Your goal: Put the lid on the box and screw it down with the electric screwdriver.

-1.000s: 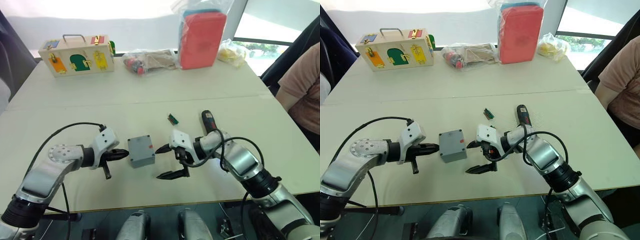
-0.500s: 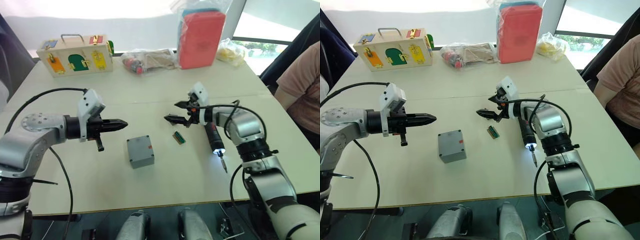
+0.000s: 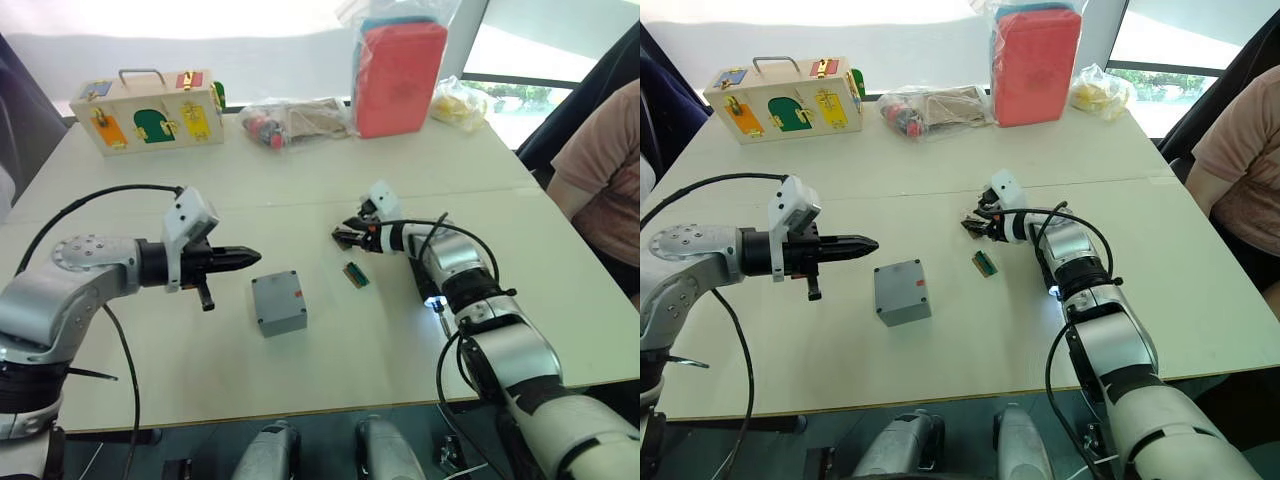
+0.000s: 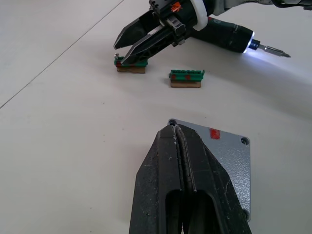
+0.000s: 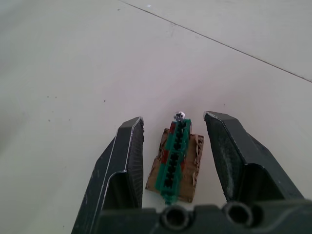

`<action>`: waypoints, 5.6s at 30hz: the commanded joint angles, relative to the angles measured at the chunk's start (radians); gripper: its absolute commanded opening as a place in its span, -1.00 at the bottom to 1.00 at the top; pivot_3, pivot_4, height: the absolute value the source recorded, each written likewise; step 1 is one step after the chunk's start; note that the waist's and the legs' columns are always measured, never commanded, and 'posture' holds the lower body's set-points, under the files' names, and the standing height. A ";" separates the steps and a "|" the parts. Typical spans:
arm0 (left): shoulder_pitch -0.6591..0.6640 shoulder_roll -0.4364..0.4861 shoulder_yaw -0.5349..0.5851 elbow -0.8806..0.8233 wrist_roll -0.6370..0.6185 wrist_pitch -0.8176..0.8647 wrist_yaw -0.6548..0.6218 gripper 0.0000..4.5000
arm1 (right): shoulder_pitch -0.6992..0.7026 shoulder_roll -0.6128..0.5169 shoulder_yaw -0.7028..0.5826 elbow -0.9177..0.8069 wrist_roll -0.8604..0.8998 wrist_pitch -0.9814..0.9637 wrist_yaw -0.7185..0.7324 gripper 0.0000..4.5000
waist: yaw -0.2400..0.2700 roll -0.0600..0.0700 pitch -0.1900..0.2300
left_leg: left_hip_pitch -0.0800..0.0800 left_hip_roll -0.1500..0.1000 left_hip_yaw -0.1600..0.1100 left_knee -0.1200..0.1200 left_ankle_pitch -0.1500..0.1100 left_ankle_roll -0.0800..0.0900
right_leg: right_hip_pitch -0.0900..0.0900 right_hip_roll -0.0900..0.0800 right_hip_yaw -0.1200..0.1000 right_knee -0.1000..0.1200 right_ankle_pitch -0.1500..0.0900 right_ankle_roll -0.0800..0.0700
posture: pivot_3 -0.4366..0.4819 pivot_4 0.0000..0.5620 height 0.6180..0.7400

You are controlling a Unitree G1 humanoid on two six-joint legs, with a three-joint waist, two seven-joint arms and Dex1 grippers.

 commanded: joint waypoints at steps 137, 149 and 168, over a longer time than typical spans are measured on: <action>0.092 -0.007 0.021 -0.016 0.010 -0.056 0.042 -1.00 | -0.086 0.093 -0.102 0.160 -0.084 -0.134 -0.046 -0.82 | -0.021 0.000 0.000 | 0.000 0.000 0.000 -0.001 0.000 0.000 | 0.000 0.000 0.000 0.000 0.000 0.000 | -0.05 -0.47 1.00; 0.094 -0.008 0.019 -0.016 0.011 -0.059 0.040 -1.00 | -0.080 0.085 -0.103 0.131 -0.077 -0.118 -0.022 -0.98 | -0.021 0.000 0.000 | 0.000 0.000 0.000 -0.001 0.000 0.000 | 0.000 0.000 0.000 0.000 0.000 0.000 | -0.05 -0.47 1.00; 0.121 0.023 0.040 -0.026 -0.006 -0.047 0.005 -1.00 | 0.038 0.037 -0.100 -0.282 0.033 0.057 0.154 -0.98 | -0.020 0.000 0.000 | 0.000 0.000 0.000 -0.001 0.000 0.000 | 0.000 0.000 0.000 0.000 0.000 0.000 | -0.05 -0.47 1.00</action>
